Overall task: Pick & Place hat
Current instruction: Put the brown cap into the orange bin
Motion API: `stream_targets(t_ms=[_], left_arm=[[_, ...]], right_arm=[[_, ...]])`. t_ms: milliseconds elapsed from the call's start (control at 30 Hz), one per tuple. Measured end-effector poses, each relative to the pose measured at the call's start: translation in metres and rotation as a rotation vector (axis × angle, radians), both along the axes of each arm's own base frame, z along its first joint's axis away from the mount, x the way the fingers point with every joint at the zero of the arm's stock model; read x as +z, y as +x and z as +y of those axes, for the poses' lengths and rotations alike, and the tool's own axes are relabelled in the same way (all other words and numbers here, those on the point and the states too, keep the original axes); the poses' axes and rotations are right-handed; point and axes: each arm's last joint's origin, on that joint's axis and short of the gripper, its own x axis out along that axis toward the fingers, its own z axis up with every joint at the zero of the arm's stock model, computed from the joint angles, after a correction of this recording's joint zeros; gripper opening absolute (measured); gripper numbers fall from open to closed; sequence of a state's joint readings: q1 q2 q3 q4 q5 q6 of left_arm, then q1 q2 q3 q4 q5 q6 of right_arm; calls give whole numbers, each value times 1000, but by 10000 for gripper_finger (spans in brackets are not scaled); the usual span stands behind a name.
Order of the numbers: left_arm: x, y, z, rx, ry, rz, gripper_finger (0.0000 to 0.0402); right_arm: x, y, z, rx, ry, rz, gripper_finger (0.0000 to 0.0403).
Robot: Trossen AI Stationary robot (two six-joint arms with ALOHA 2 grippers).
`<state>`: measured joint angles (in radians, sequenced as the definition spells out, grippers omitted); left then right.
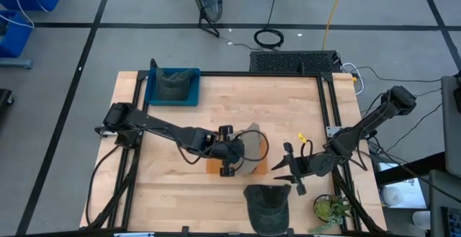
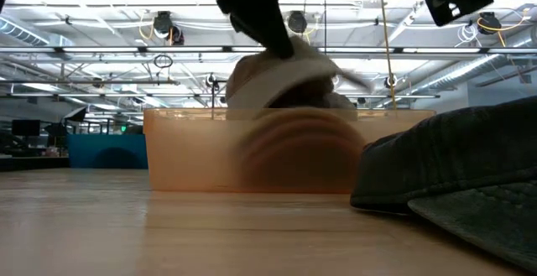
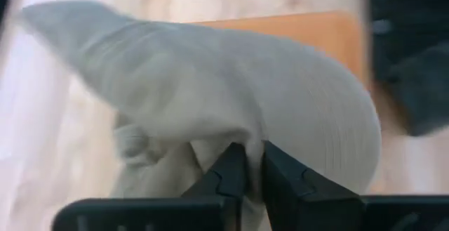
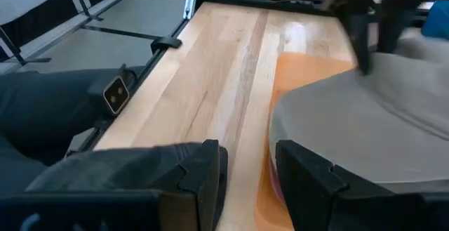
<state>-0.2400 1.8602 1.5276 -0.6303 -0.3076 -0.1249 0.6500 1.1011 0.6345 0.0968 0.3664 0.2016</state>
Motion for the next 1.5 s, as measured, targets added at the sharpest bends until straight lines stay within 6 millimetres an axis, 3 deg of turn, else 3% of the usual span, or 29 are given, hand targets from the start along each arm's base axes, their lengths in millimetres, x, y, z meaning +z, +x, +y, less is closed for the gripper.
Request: stream_targets(t_ms=[233, 500, 767, 1300, 1500], left_arm=[[3, 5, 7, 10, 8, -46, 83], [4, 4, -10, -86, -34, -60, 122], [1, -2, -14, -52, 46, -19, 148], [3, -6, -16, 67, 120, -48, 118], [25, -26, -12, 164, 70, -52, 99]], right_arm=[[-10, -2, -2, 0, 20, -31, 128], [-9, 1, -6, -26, 30, -49, 128], [-10, 4, -9, -64, 18, -50, 128], [-36, 46, -14, -180, -32, -136, 128], [-38, 63, -33, -147, 38, -169, 128]])
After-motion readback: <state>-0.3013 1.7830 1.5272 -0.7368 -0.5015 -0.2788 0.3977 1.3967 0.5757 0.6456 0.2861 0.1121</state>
